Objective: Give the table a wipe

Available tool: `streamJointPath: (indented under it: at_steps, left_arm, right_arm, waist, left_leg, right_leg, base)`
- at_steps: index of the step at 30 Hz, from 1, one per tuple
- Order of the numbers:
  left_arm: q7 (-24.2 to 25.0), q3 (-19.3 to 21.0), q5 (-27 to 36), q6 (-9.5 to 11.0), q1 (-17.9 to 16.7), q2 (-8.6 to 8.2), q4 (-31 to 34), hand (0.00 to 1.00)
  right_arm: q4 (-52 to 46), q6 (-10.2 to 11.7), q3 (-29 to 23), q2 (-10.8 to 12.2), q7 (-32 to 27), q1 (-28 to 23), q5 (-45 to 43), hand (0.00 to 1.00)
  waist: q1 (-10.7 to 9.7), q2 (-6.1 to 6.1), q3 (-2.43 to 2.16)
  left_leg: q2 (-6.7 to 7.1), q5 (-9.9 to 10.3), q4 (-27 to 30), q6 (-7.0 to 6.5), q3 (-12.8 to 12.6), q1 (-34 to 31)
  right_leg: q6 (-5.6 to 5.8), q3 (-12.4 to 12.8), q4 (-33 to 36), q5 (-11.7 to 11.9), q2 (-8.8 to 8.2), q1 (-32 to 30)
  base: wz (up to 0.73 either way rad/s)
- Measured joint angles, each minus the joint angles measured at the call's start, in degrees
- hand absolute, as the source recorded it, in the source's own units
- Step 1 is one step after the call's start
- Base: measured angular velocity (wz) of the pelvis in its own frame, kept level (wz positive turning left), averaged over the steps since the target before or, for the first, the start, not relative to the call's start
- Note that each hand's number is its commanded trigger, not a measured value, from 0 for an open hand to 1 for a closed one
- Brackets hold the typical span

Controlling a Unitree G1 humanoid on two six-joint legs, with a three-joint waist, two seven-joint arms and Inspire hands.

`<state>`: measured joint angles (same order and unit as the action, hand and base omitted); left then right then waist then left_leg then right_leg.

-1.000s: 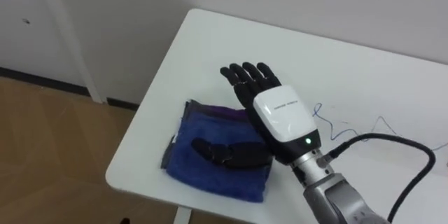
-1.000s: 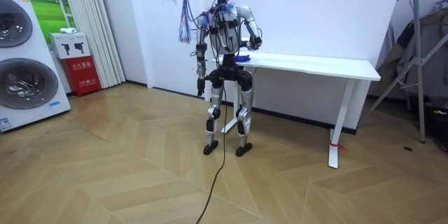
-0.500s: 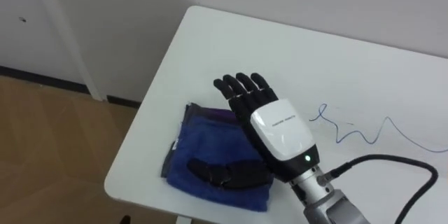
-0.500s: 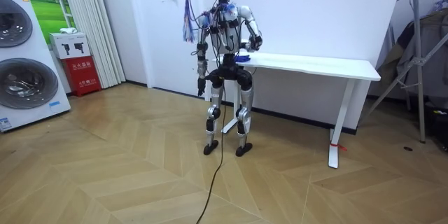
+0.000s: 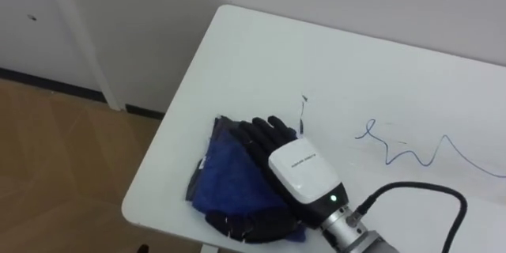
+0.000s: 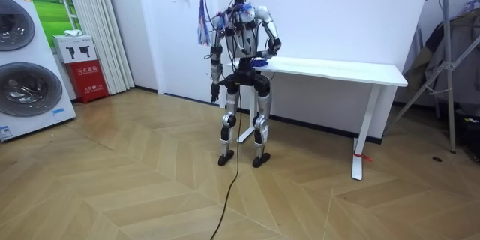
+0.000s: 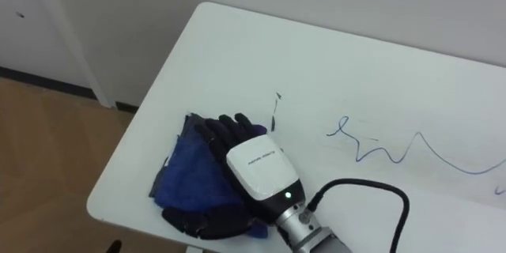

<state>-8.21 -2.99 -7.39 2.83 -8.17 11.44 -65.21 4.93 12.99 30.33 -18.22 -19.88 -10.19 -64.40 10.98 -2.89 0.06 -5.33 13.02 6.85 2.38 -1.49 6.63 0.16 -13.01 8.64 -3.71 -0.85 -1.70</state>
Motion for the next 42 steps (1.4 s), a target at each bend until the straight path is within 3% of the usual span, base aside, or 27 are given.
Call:
streamJointPath:
  at_steps: [16,23,28,38,42]
  left_arm:
    - [-0.02,0.00,-0.02,-0.10,-0.46,-0.03,-1.18,0.00]
    - [-0.03,0.06,0.00,-0.32,-0.34,-0.60,-1.19,0.00]
    - [-0.10,-0.06,0.02,-0.27,-0.50,-0.76,-1.08,0.00]
    - [-0.28,-0.70,-1.10,-0.31,-2.15,-0.75,-0.65,0.00]
    - [-0.52,-0.67,-1.22,-0.31,-2.25,-0.76,-0.54,0.00]
  right_arm:
    - [4.10,-0.44,-0.35,-0.03,2.16,-0.07,0.19,0.00]
    - [4.37,0.01,-3.45,0.17,2.12,-0.01,1.16,0.00]
    - [4.43,-0.03,-6.52,1.04,1.72,-0.02,1.41,0.00]
    - [1.81,-0.02,-6.69,2.90,1.22,0.00,1.62,0.00]
    - [1.42,0.07,-6.47,3.45,1.29,0.07,1.61,0.00]
  waist:
    - [-0.05,-0.29,0.08]
    - [-0.59,-0.31,0.09]
    - [-1.46,-0.26,0.12]
    - [-1.05,-0.16,0.16]
    - [-0.91,0.29,0.39]
  left_leg:
    - [0.02,0.01,-0.09,-0.01,0.36,0.58]
    - [0.06,0.03,-0.10,-0.06,0.42,1.06]
    - [0.04,0.03,-0.15,-0.06,0.42,1.39]
    - [0.02,0.31,-0.11,-0.34,0.22,2.09]
    - [0.02,0.32,-0.19,-0.36,0.25,2.07]
  right_leg:
    - [0.18,-0.13,-0.25,-0.15,-0.07,0.81]
    - [0.25,-0.09,-0.23,-0.21,-0.12,1.32]
    - [0.27,0.04,-0.71,-0.22,-0.01,1.93]
    - [0.45,-0.27,-0.84,-0.33,-0.03,2.63]
    - [0.45,-0.26,-0.80,-0.32,-0.02,2.62]
  base:
    - [0.00]
    - [0.00]
    - [0.00]
    - [0.00]
    - [0.00]
